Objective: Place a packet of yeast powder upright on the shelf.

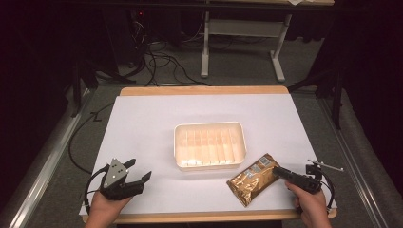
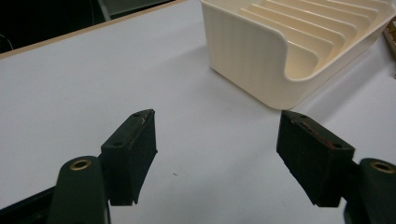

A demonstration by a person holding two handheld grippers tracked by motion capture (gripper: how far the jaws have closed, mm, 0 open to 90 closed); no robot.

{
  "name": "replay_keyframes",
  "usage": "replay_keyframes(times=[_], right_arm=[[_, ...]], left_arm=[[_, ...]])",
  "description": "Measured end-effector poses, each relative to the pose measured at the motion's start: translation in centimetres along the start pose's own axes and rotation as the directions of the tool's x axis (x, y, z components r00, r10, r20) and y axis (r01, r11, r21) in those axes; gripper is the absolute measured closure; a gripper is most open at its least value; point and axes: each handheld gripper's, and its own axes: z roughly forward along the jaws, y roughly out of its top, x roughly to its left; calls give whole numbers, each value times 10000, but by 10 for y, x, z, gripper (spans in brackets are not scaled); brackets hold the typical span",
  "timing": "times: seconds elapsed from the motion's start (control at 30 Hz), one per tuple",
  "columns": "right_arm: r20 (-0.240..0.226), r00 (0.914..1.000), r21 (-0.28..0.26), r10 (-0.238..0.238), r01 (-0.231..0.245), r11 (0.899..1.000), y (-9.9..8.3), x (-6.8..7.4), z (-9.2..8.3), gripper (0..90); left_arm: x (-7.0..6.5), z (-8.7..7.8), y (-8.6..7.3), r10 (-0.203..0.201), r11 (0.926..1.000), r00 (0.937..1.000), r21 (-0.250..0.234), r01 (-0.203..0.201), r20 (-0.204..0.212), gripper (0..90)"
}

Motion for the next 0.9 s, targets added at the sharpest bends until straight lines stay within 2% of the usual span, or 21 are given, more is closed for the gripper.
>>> replay_keyframes(times=[0.07, 0.1, 0.2, 0.23, 0.27, 0.37, 0.4, 0.43, 0.47, 0.63, 0.73, 0.9], right_arm=[[69, 10000, 201, 2, -3, 9998, 0, -1, 0, 706], [69, 10000, 201, 2, -3, 9998, 0, -1, 0, 706], [10, 10000, 189, -98, 98, 9998, 1, 0, 0, 830], [10, 10000, 189, -98, 98, 9998, 1, 0, 0, 830], [-12, 9995, 106, -323, 323, 9994, 2, 3, -1, 874], [22, 9983, -34, -588, 588, 9983, 2, 8, -3, 889], [47, 9957, -266, -930, 931, 9953, 3, 13, -6, 894], [47, 9957, -266, -930, 931, 9953, 3, 13, -6, 894], [95, 9926, -530, -1211, 1215, 9912, 4, 17, -10, 896], [61, 9883, -978, -1525, 1524, 9835, 6, 23, -17, 899], [14, 9814, -1427, -1922, 1904, 9713, 7, 31, -24, 900], [20, 9742, -1716, -2256, 2226, 9597, 8, 37, -30, 900]], left_arm=[[0, 0, 0, 41, 10000, 10000, 10, -41, 5, 290], [0, 0, 0, 36, 10000, 10000, -10, -36, -9, 290], [2, -1, 0, -41, 10000, 10000, -29, 41, -16, 289], [2, -1, 0, -41, 10000, 10000, -29, 41, -16, 289], [3, -2, 0, -55, 10000, 10000, -69, 55, -35, 289], [3, -3, 0, -56, 10000, 10000, -83, 56, -39, 290], [3, -3, 0, -49, 10000, 10000, -87, 48, -25, 290], [3, -3, 0, -49, 10000, 10000, -87, 48, -25, 289], [3, -3, 1, -55, 9999, 10000, -137, 56, 27, 287], [3, -4, 1, -39, 9998, 10000, -188, 40, 17, 287], [3, -4, 1, -36, 9998, 10000, -186, 37, 26, 287], [2, -4, 1, -29, 9998, 10000, -217, 30, 7, 287]])
